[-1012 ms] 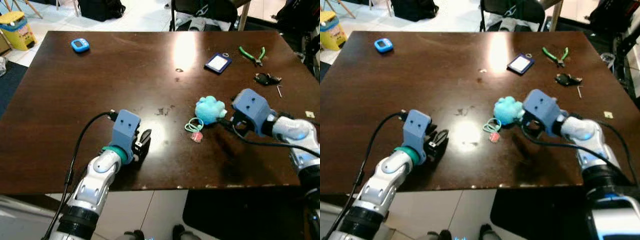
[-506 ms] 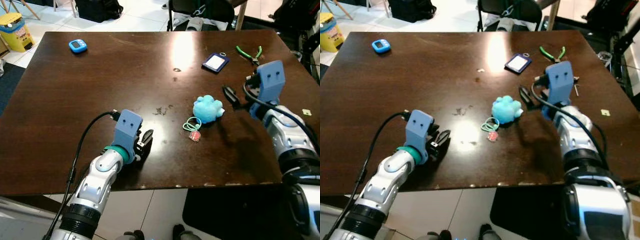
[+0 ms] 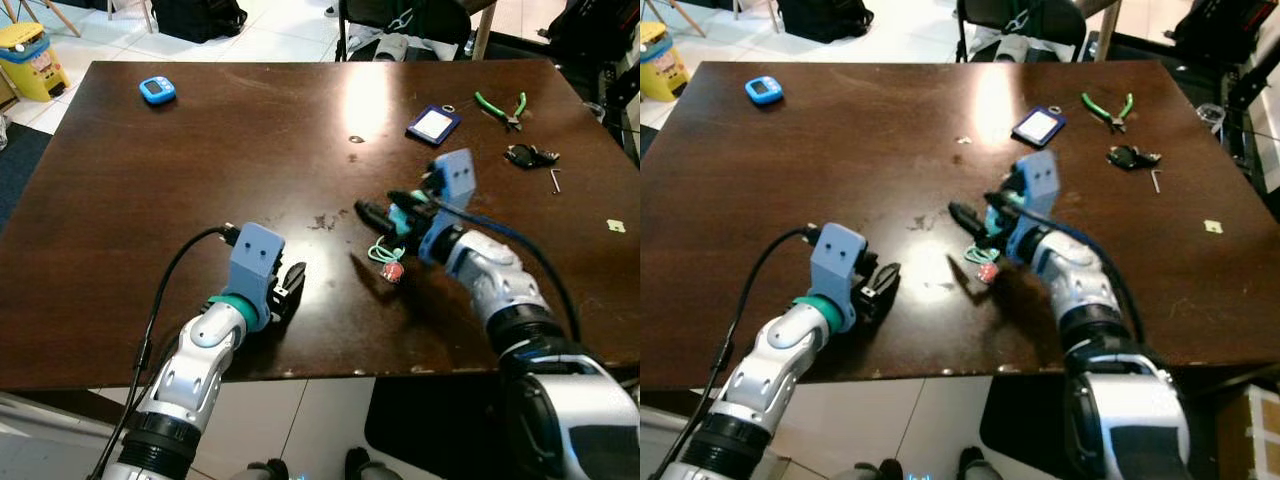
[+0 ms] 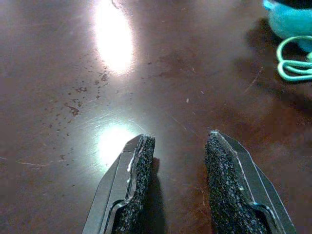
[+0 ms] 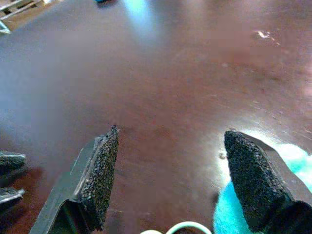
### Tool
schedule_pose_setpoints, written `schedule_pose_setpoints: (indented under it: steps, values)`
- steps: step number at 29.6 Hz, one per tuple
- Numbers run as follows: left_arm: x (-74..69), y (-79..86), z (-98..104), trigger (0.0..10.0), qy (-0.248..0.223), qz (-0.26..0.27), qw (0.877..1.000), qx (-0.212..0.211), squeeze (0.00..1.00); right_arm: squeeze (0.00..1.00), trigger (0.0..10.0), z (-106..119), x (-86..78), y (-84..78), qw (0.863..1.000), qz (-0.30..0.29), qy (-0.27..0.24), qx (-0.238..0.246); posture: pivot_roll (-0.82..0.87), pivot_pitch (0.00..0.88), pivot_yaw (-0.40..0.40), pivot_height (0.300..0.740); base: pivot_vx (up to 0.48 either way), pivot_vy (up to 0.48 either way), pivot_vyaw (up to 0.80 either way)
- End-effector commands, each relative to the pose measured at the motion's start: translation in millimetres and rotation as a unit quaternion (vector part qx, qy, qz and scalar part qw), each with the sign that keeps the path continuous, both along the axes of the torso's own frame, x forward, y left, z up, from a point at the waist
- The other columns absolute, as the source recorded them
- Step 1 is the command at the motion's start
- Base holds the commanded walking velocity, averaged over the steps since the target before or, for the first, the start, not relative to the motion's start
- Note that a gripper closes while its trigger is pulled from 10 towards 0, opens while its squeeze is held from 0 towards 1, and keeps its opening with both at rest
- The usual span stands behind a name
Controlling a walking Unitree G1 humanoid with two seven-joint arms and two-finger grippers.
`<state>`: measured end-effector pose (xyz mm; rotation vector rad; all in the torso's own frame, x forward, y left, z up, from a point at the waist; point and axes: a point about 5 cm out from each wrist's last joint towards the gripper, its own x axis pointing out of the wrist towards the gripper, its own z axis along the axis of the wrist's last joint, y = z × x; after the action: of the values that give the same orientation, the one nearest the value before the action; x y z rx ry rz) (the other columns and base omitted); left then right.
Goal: Hang keys on a hook
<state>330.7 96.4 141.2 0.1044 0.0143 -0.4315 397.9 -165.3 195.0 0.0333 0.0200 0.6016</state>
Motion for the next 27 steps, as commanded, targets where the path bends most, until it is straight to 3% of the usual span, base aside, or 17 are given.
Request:
schedule_pose_setpoints:
  steps: [1, 4, 5, 7, 8, 9, 10, 14, 15, 17, 18, 19, 21, 24, 25, 27]
  values:
    - [-3.1, 0.4, -4, 10.0, 0.008, -0.001, 1.0, 0.009, 0.0, 0.0, 10.0, -10, -0.9, -5.2, 0.999, -0.018, 0.015, -0.026, -0.07, 0.186, 0.087, 0.74, 0.0, 0.0, 0.0]
    - [-3.8, 0.9, -4, 10.0, 0.009, 0.0, 1.0, 0.009, 0.0, 0.0, 10.0, -9, -0.8, -12.8, 0.999, -0.034, 0.014, -0.038, -0.07, 0.19, 0.089, 0.74, 0.0, 0.0, 0.0]
    - [-4.4, 1.4, -5, 10.0, 0.009, 0.001, 1.0, 0.008, 0.0, 0.0, 10.0, -6, -1.1, -26.3, 0.997, -0.055, 0.012, -0.047, -0.07, 0.193, 0.092, 0.74, 0.0, 0.0, 0.0]
    - [-4.4, 1.4, -5, 10.0, 0.009, 0.001, 1.0, 0.008, 0.0, 0.0, 10.0, -6, -1.1, -26.3, 0.997, -0.055, 0.012, -0.047, -0.07, 0.193, 0.092, 0.74, 0.0, 0.0, 0.0]
    - [-4.7, 1.5, -5, 10.0, 0.01, 0.0, 1.0, 0.008, 0.0, 0.0, 10.0, -3, -2.0, -43.0, 0.994, -0.085, 0.007, -0.064, -0.08, 0.195, 0.096, 0.74, 0.0, 0.0, 0.0]
    - [-4.7, 1.5, -5, 10.0, 0.01, 0.0, 1.0, 0.008, 0.0, 0.0, 10.0, -3, -2.0, -43.0, 0.994, -0.085, 0.007, -0.064, -0.08, 0.195, 0.096, 0.74, 0.0, 0.0, 0.0]
    - [-4.6, 1.3, -5, 10.0, 0.011, -0.001, 1.0, 0.009, 0.0, 0.0, 10.0, 1, -3.0, -56.0, 0.99, -0.113, -0.004, -0.081, -0.08, 0.197, 0.1, 0.74, 0.0, 0.0, 0.0]
    - [-4.2, 0.4, -5, 10.0, 0.012, -0.003, 1.0, 0.009, 0.0, 0.0, 10.0, 11, -3.6, -63.3, 0.99, -0.126, -0.031, -0.049, -0.08, 0.197, 0.103, 0.74, 0.0, 0.0, 0.0]
    - [-4.2, 0.4, -5, 10.0, 0.012, -0.003, 1.0, 0.009, 0.0, 0.0, 10.0, 11, -3.6, -63.3, 0.99, -0.126, -0.031, -0.049, -0.08, 0.197, 0.103, 0.74, 0.0, 0.0, 0.0]
    - [-4.4, 1.0, -6, 10.0, 0.013, -0.003, 1.0, 0.011, 0.0, 0.0, 10.0, 21, -6.3, -45.1, 0.997, -0.047, -0.059, -0.002, -0.07, 0.198, 0.104, 0.74, 0.0, 0.0, 0.0]
    - [-4.4, 1.0, -6, 10.0, 0.013, -0.003, 1.0, 0.011, 0.0, 0.0, 10.0, 21, -6.3, -45.1, 0.997, -0.047, -0.059, -0.002, -0.07, 0.198, 0.104, 0.74, 0.0, 0.0, 0.0]
    - [-4.5, 1.6, -6, 10.0, 0.013, -0.003, 1.0, 0.011, 0.0, 0.0, 10.0, 23, -9.6, -36.0, 0.998, -0.005, -0.069, 0.002, -0.07, 0.199, 0.103, 0.74, 0.0, 0.0, 0.0]
    - [-4.5, 2.3, -6, 10.0, 0.014, -0.002, 1.0, 0.012, 0.0, 0.0, 10.0, 22, -18.6, -20.9, 0.995, 0.072, -0.072, -0.005, -0.07, 0.199, 0.102, 0.74, 0.0, 0.0, 0.0]
    - [-4.4, 2.4, -6, 10.0, 0.014, -0.002, 1.0, 0.012, 0.0, 0.0, 10.0, 19, -24.5, -14.2, 0.991, 0.11, -0.069, -0.019, -0.08, 0.197, 0.101, 0.74, 0.0, 0.0, 0.0]
    - [-4.1, 2.3, -6, 10.0, 0.014, -0.002, 1.0, 0.012, 0.0, 0.0, 10.0, 14, -32.1, -7.0, 0.986, 0.151, -0.058, -0.032, -0.08, 0.196, 0.099, 0.74, 0.0, 0.0, 0.0]
    - [-4.1, 2.3, -6, 10.0, 0.014, -0.002, 1.0, 0.012, 0.0, 0.0, 10.0, 14, -32.1, -7.0, 0.986, 0.151, -0.058, -0.032, -0.08, 0.196, 0.099, 0.74, 0.0, 0.0, 0.0]
